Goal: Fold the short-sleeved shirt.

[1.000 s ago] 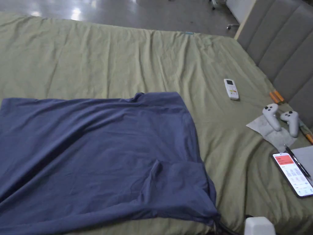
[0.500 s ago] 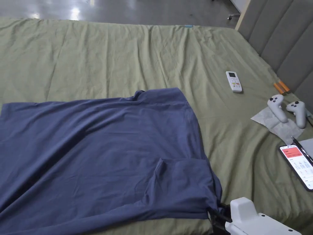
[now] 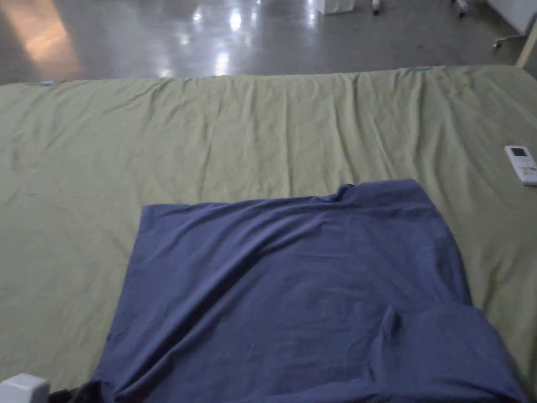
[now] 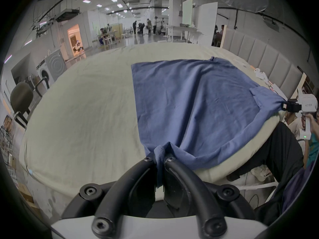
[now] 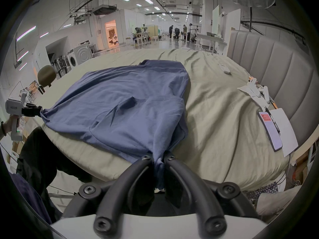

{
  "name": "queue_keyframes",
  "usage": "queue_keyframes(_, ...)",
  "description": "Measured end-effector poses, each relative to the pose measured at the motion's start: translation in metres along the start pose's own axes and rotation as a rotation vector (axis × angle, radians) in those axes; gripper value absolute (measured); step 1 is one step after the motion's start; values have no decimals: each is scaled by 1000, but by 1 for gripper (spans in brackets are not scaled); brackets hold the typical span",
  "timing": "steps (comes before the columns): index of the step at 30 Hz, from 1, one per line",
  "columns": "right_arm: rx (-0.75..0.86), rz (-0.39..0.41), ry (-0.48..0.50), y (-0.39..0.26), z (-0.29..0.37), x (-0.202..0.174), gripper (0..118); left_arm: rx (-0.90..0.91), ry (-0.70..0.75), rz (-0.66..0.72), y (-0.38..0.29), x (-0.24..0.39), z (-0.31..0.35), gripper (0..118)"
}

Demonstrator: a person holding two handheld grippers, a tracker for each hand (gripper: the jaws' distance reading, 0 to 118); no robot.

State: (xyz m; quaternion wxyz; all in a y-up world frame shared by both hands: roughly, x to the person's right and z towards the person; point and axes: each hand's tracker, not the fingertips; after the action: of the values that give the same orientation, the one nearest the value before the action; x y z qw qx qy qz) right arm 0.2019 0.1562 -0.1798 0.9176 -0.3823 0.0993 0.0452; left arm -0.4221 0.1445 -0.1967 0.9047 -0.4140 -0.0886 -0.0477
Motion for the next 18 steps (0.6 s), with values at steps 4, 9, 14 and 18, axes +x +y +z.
queue_keyframes(4, 13, 17, -25, 11, 5, -12, 9, 22, -1, -10, 8, 9, 3, 8)
queue_keyframes(9, 64, -7, 7, 48, 7, -13, 9, 158, -14, -45, 28, 13, 9, 7)
queue_keyframes(14, 45, -128, -28, 104, -32, 10, 9, 172, 26, -24, 82, -8, -23, 7)
queue_keyframes(18, -16, -250, -2, 147, -81, 27, 9, 160, 62, 57, 122, -35, -68, 7)
